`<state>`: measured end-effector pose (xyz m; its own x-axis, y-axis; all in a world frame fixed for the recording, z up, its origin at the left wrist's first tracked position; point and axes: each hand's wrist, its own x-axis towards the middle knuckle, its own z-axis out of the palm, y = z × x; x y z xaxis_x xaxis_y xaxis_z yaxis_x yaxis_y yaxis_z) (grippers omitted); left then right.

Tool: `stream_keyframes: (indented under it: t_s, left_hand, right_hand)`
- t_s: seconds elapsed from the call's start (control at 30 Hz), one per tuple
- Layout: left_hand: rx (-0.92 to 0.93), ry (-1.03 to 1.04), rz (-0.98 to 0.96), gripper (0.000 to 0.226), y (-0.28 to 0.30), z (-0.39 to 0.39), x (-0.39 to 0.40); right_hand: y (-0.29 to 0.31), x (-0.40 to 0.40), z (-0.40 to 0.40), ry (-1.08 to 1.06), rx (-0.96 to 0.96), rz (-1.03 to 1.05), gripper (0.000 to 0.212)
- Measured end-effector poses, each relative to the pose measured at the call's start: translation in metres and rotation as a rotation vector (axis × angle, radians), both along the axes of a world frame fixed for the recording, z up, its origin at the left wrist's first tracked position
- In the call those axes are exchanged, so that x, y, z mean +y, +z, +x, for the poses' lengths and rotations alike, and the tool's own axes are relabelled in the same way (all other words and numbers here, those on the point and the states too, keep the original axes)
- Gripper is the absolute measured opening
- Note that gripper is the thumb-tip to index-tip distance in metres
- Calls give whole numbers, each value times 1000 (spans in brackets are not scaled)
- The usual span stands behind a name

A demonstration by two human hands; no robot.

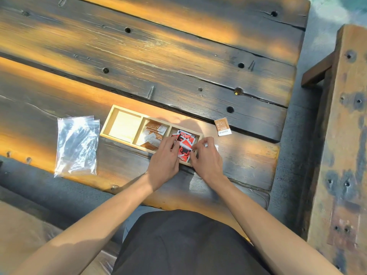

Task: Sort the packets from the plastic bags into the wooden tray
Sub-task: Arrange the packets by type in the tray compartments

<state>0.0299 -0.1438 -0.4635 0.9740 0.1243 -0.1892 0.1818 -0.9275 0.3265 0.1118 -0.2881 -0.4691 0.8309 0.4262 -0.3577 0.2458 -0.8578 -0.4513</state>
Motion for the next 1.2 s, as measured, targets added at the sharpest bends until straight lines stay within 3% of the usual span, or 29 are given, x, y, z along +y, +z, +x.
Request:
stream_keyframes:
  t_s: [0.17,0.33,0.57,0.7,0.8,1.03,1.2]
  left_hand:
    - [82,-83,182,50,10,-11,-11]
    - [200,51,116,60,5,-7,-15]
    - [85,78,-24,54,21,-4,-19]
    - [-52,38,-99,34,26,-8,-21]
    - [-80,-29,-212,33,24,-8,-34]
    - [230,-222,-175,46,-3,33,-77]
    - [296,-273,-140,58,-5,70,-84]
  right_hand:
    - [-8,1,-7,-78,4,63,40]
    - [-15,4,-3,-160,114,133,40]
    - [-17,5,-2,-175,118,135,42]
    - [-15,-4,-5,-190,79,227,32]
    - [-16,-22,4,-223,56,320,28]
    - [-29,-66,57,-316,76,149,30]
    - [-33,-65,86,-316,113,78,34]
